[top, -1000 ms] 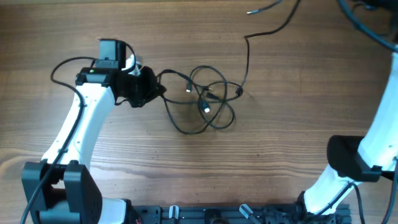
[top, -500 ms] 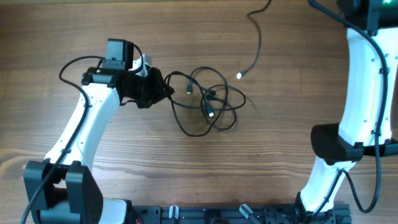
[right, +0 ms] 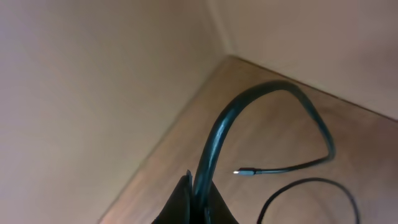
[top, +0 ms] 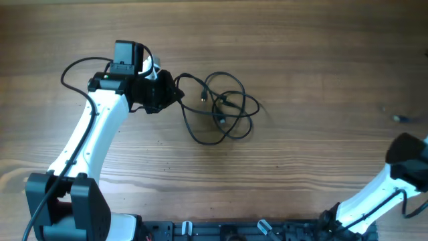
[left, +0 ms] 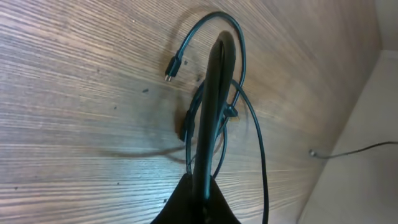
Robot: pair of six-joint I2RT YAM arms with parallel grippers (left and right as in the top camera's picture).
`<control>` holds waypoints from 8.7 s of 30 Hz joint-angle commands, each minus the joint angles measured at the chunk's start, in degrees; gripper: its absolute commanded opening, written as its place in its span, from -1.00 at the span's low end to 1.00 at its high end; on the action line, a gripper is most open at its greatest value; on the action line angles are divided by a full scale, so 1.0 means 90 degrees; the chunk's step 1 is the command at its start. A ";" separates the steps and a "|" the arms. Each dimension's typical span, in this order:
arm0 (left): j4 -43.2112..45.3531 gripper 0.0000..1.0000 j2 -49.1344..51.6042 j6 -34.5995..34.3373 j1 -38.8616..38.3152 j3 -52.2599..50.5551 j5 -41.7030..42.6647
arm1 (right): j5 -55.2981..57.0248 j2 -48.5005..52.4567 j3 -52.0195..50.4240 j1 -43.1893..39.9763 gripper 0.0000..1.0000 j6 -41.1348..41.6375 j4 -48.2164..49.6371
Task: Untangle cables
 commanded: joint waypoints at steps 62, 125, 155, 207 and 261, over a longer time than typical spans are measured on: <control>-0.0197 -0.88 0.0041 -0.0687 0.1484 0.0034 0.3490 | -0.4840 0.0469 -0.2885 0.7281 0.07 -0.6980 -0.1426; 0.0194 -0.24 0.2154 0.1251 0.0542 0.0032 -0.1671 | -0.5620 -0.1375 -0.3019 0.6635 -0.91 -0.4515 -0.0801; 0.0000 -0.60 0.2531 -0.1163 0.0359 -0.1001 -0.1970 | -0.4119 -0.1192 -0.2450 0.4879 -0.29 -0.2705 -0.0940; 0.1018 -0.92 -0.0126 0.0770 0.1134 -0.1931 0.0296 | -0.3249 0.2905 -0.2436 0.7499 -0.85 -0.1200 0.0058; 0.0158 -0.92 -0.0126 -0.1355 0.1132 -0.1933 -0.3509 | -0.1785 0.0658 -0.1081 0.0289 -0.19 0.0143 0.2710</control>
